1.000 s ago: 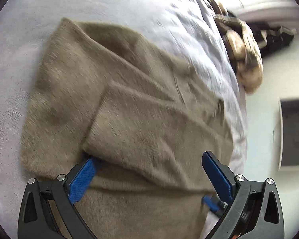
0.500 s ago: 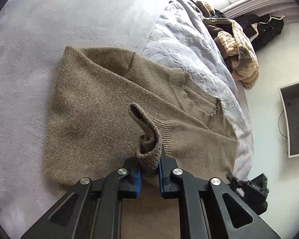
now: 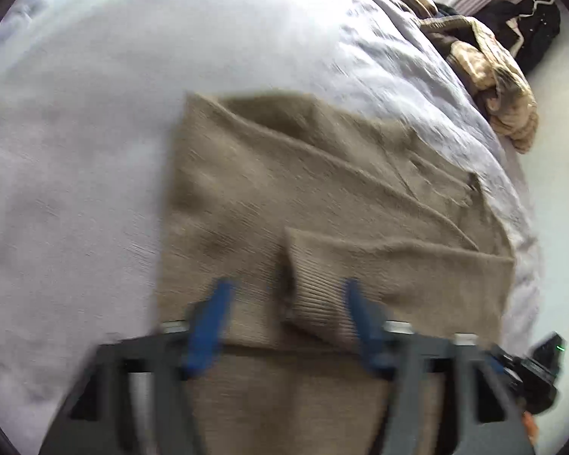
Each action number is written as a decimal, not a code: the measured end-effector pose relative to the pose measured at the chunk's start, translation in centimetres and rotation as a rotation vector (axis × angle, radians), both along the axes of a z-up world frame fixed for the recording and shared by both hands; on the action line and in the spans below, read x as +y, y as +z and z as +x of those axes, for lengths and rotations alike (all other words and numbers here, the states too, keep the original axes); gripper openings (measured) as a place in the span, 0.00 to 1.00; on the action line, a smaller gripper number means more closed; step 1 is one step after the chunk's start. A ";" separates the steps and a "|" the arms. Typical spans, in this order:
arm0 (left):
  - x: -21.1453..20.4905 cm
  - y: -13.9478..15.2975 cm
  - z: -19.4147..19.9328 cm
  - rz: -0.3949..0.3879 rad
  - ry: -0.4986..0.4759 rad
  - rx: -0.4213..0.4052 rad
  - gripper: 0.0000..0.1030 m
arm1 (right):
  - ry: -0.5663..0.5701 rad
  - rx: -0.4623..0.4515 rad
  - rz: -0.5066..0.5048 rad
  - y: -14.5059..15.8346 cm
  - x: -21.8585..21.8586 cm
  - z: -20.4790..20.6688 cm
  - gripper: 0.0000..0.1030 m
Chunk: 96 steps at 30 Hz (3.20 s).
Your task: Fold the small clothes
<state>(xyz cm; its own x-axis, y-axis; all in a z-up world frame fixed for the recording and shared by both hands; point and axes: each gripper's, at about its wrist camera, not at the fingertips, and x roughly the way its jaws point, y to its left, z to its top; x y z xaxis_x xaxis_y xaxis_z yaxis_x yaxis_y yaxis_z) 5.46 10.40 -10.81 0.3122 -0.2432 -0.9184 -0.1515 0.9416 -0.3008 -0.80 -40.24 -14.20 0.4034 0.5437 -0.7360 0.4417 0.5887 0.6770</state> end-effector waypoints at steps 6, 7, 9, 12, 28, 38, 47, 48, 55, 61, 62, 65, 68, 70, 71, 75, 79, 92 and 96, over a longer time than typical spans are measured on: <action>1.7 0.2 0.9 -0.085 -0.046 0.025 0.76 | 0.017 -0.054 -0.116 2.5 -1.7 -0.1 0.34; 1.4 -0.2 1.1 -0.110 -0.065 0.038 0.76 | 0.001 -0.049 -0.107 2.3 -2.3 0.5 0.34; 0.3 -1.1 1.6 -0.179 -0.117 0.055 0.76 | -0.027 -0.049 -0.073 1.6 -3.0 1.6 0.34; -2.0 -1.8 1.9 -0.297 -0.203 0.107 0.63 | -0.049 -0.015 -0.025 0.0 -3.2 3.7 0.34; -3.1 -0.2 2.6 -0.157 -0.376 0.060 0.05 | 0.061 -0.025 -0.101 0.4 -0.3 6.7 0.10; -3.0 -1.7 3.9 0.065 -0.392 0.078 0.18 | 0.156 -0.026 -0.316 1.4 1.1 7.6 0.09; 2.9 0.6 1.9 0.173 -0.243 0.065 0.30 | 0.067 -0.005 -0.274 3.3 -0.6 5.2 0.25; 3.1 0.9 1.7 0.168 -0.240 0.057 0.30 | 0.059 -0.022 -0.219 3.6 -0.5 4.6 0.26; 0.6 2.2 1.4 0.072 -0.262 0.021 0.30 | 0.012 0.012 0.051 0.9 2.0 2.8 0.56; -3.6 1.5 1.2 0.100 -0.314 0.024 0.30 | -0.016 0.023 -0.052 0.7 2.5 3.7 0.06; -3.9 0.9 0.9 0.117 -0.324 0.037 0.30 | 0.027 0.017 -0.122 1.3 2.9 3.9 0.06; -4.0 -1.0 0.1 0.146 -0.341 0.059 0.30 | 0.128 0.038 -0.260 0.8 3.3 4.4 0.06; -3.6 -0.8 -0.2 0.125 -0.322 0.047 0.30 | 0.139 0.035 -0.250 -0.2 3.0 4.1 0.05; -3.4 -0.6 -0.2 0.119 -0.317 0.054 0.30 | 0.116 0.037 -0.232 -0.1 2.7 3.9 0.05; -3.3 -0.6 -0.2 0.120 -0.318 0.057 0.30 | 0.109 0.042 -0.229 -0.1 2.7 3.8 0.05; -2.9 -0.1 -0.4 0.129 -0.297 0.061 0.30 | 0.073 0.067 -0.227 0.5 2.2 2.9 0.05; -2.9 0.3 -0.9 0.139 -0.291 0.065 0.30 | -0.023 0.066 -0.207 2.1 1.0 0.8 0.13; -4.2 -0.1 -1.7 0.188 -0.289 0.067 0.30 | 0.121 0.084 -0.337 1.1 3.0 4.3 0.04; -4.5 -0.2 -2.1 0.193 -0.298 0.059 0.30 | 0.079 0.088 -0.321 1.7 2.1 3.4 0.04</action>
